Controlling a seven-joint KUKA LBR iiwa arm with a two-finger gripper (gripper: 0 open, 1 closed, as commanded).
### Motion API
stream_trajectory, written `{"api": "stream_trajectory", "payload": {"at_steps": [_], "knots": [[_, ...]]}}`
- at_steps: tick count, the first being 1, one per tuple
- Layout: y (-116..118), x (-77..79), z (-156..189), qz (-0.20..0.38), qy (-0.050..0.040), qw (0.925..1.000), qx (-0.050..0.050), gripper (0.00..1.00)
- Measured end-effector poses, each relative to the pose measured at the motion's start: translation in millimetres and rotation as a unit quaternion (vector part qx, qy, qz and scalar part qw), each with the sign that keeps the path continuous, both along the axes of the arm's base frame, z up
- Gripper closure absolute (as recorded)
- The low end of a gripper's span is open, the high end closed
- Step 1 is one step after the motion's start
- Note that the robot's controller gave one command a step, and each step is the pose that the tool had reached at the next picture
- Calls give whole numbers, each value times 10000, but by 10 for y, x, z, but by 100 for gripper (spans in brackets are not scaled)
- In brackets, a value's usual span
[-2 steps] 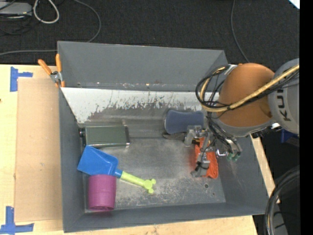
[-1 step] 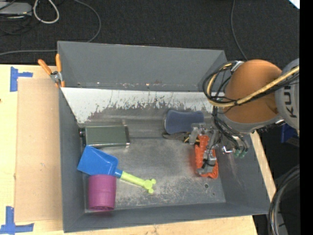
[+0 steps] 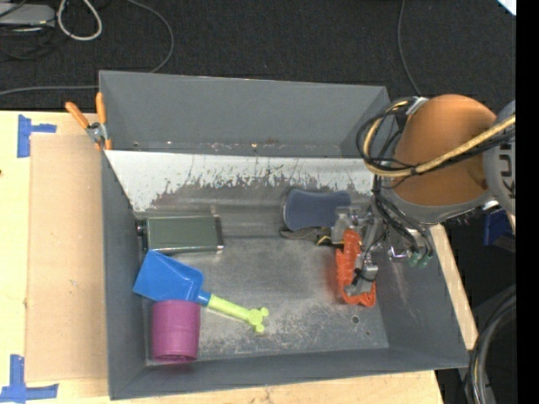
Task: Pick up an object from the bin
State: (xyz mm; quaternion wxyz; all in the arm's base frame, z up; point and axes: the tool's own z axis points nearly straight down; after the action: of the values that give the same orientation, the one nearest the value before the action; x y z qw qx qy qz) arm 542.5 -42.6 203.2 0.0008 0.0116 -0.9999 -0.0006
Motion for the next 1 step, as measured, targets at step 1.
{"api": "stream_trajectory", "payload": {"at_steps": [1], "knots": [[-45, -8, -34, 44, 8, 10000, 2, 0]]}}
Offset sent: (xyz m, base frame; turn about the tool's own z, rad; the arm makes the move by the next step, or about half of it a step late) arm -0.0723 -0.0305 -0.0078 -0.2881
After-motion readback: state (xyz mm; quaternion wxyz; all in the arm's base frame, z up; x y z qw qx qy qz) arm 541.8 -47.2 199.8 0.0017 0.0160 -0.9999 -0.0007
